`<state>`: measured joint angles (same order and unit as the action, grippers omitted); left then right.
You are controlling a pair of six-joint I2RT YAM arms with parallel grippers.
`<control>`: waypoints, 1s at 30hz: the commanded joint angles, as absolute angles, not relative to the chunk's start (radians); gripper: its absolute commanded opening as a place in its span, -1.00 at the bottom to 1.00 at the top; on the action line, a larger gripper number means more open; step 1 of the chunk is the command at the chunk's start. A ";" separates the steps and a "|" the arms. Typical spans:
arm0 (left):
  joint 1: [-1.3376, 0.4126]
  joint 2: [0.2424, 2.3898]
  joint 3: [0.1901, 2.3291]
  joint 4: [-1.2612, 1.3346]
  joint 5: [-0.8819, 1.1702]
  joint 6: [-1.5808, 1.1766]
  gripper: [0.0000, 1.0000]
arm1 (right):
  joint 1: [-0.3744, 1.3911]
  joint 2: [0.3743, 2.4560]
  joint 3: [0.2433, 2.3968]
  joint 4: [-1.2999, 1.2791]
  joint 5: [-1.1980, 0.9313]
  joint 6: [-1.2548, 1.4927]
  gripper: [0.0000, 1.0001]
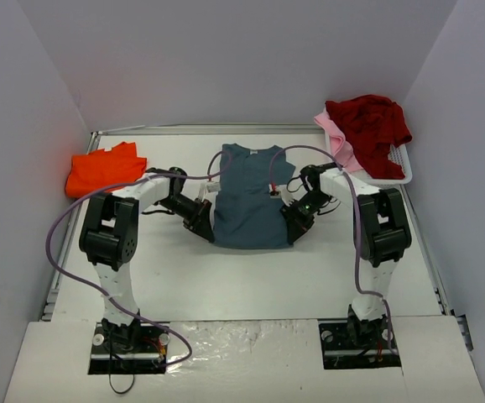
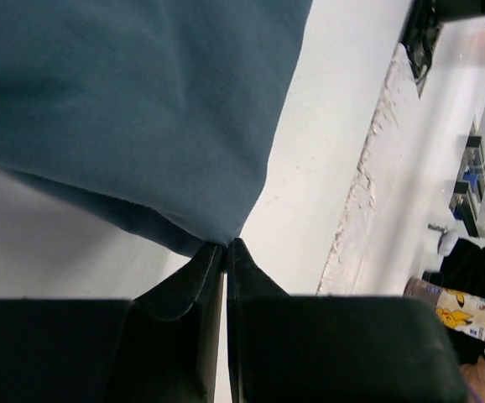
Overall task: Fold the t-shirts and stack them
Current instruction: Fold the folded rectangular tshirt in 1/3 of the way, then grab one side of the 2/3 rectangular tshirt with both arms
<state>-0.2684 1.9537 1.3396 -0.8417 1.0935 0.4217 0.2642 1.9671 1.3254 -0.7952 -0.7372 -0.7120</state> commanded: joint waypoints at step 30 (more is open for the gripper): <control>-0.247 1.451 1.224 -0.767 0.839 0.485 0.89 | 0.336 1.699 1.422 -0.915 -0.529 -0.687 -0.11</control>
